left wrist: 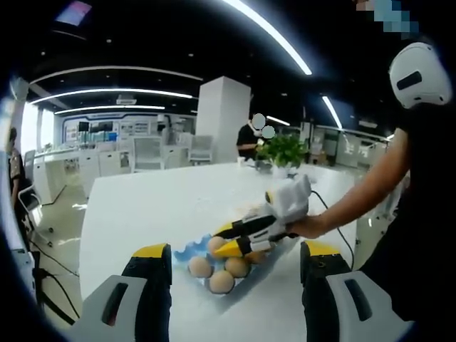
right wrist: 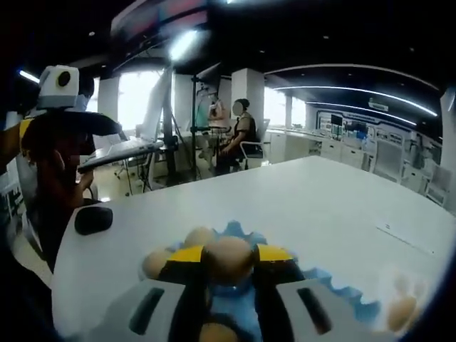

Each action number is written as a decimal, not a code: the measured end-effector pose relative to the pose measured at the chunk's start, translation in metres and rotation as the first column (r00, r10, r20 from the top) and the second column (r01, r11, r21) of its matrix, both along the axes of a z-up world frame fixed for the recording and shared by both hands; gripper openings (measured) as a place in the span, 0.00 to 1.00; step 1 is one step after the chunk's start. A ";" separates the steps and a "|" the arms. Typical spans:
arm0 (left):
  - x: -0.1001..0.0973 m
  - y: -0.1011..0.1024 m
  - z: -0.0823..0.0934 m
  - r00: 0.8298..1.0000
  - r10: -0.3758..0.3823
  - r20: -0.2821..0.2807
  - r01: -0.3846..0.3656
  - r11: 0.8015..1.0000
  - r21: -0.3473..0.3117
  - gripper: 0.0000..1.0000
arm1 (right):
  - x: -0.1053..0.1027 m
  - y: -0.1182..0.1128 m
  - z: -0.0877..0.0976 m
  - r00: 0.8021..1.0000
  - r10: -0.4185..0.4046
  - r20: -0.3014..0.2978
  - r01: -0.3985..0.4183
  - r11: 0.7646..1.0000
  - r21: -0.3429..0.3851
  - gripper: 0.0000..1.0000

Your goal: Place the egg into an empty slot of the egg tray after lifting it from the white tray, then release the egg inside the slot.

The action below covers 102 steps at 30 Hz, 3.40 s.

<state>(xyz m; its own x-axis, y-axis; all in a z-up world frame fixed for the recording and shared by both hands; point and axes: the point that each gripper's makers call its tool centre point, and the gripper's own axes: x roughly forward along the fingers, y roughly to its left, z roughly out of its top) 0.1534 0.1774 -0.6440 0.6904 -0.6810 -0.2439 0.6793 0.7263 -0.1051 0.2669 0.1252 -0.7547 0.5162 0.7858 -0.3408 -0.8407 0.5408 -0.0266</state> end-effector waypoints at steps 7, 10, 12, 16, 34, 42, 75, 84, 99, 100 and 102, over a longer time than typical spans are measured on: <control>0.003 0.006 -0.004 1.000 0.004 -0.004 -0.004 1.000 -0.001 0.74 | 0.002 -0.003 -0.002 1.000 -0.005 -0.022 0.006 1.000 0.014 0.25; 0.003 0.004 -0.003 1.000 0.004 -0.003 -0.004 1.000 -0.003 0.74 | 0.004 -0.002 -0.003 0.999 -0.011 -0.039 0.012 1.000 0.019 0.25; 0.003 0.002 -0.002 1.000 0.004 -0.002 -0.004 1.000 -0.005 0.74 | 0.004 -0.002 -0.004 0.999 -0.014 -0.049 0.015 1.000 0.020 0.26; 0.003 0.000 -0.001 1.000 0.003 0.000 -0.003 1.000 -0.004 0.74 | 0.004 -0.001 -0.005 0.998 -0.007 -0.068 0.009 1.000 0.019 0.26; 0.002 -0.004 0.000 1.000 -0.007 0.004 0.007 1.000 -0.003 0.74 | 0.004 -0.001 -0.019 0.970 -0.018 -0.244 0.012 1.000 -0.027 0.26; 0.000 -0.002 0.000 1.000 -0.001 0.003 0.001 1.000 -0.003 0.74 | -0.002 -0.002 -0.011 0.982 0.024 -0.186 -0.012 0.998 0.066 0.44; 0.002 -0.010 0.003 1.000 -0.017 0.017 0.017 1.000 -0.001 0.74 | -0.014 -0.092 0.022 0.998 0.000 -0.064 0.009 0.990 0.143 0.49; 0.003 -0.011 0.003 1.000 -0.021 0.014 0.021 1.000 0.003 0.74 | -0.008 -0.125 0.017 0.995 -0.062 -0.073 0.070 0.990 0.119 0.49; 0.005 -0.018 0.003 0.999 -0.033 0.011 0.033 0.999 0.005 0.74 | 0.002 -0.179 0.013 0.983 -0.166 -0.083 0.174 0.980 0.098 0.48; 0.005 -0.018 0.003 0.999 -0.033 0.011 0.033 0.999 0.004 0.74 | 0.002 -0.182 0.013 0.982 -0.173 -0.079 0.180 0.979 0.096 0.48; 0.005 -0.019 0.002 0.999 -0.035 0.012 0.035 0.999 0.004 0.74 | 0.003 -0.190 0.011 0.979 -0.186 -0.082 0.193 0.977 0.089 0.48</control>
